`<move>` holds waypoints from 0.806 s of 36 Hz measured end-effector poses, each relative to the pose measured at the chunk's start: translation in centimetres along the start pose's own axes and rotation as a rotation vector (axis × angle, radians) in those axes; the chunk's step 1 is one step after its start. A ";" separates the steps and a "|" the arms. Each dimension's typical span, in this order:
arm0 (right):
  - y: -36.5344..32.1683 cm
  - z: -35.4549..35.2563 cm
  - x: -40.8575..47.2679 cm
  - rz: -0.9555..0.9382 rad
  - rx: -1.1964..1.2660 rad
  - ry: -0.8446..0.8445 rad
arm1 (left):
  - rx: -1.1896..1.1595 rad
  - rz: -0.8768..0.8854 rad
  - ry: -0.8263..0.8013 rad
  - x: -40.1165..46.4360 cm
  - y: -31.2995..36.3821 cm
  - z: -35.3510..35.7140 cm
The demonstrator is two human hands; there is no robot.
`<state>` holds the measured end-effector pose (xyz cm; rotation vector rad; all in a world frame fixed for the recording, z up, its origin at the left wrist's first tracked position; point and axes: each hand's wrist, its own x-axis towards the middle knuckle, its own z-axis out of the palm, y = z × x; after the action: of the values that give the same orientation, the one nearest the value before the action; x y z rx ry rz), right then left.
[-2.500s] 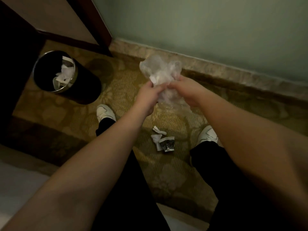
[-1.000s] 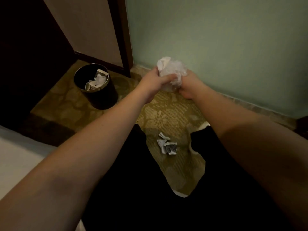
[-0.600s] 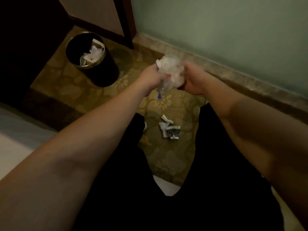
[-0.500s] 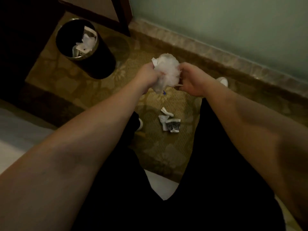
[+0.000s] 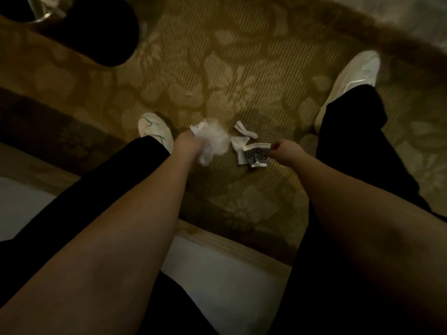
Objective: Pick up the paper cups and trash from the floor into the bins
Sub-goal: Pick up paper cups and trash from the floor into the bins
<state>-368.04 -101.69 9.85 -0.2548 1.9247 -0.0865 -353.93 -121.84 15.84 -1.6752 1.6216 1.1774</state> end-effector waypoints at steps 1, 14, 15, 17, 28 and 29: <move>0.3 0.6 0.9 0.007 0.020 0.007 | -0.002 -0.033 -0.051 0.2 -0.2 0.6; 2.7 8.7 11.0 0.328 0.538 0.108 | 0.161 -0.101 -0.155 6.1 -3.0 6.1; 2.9 9.1 11.6 0.332 0.547 0.128 | 0.188 -0.111 -0.168 6.4 -3.2 6.3; 3.0 9.6 12.6 0.372 0.534 0.163 | 0.230 -0.127 -0.165 7.1 -3.6 6.7; 1.4 8.2 12.8 0.286 0.388 0.111 | 0.458 -0.110 -0.226 8.3 -4.9 6.9; 1.5 7.7 12.6 0.245 0.407 0.109 | 0.464 -0.097 -0.245 8.4 -4.9 7.2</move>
<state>-365.40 -102.51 -4.68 0.2620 1.9819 -0.3288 -351.58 -119.40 4.24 -1.2473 1.4989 0.8380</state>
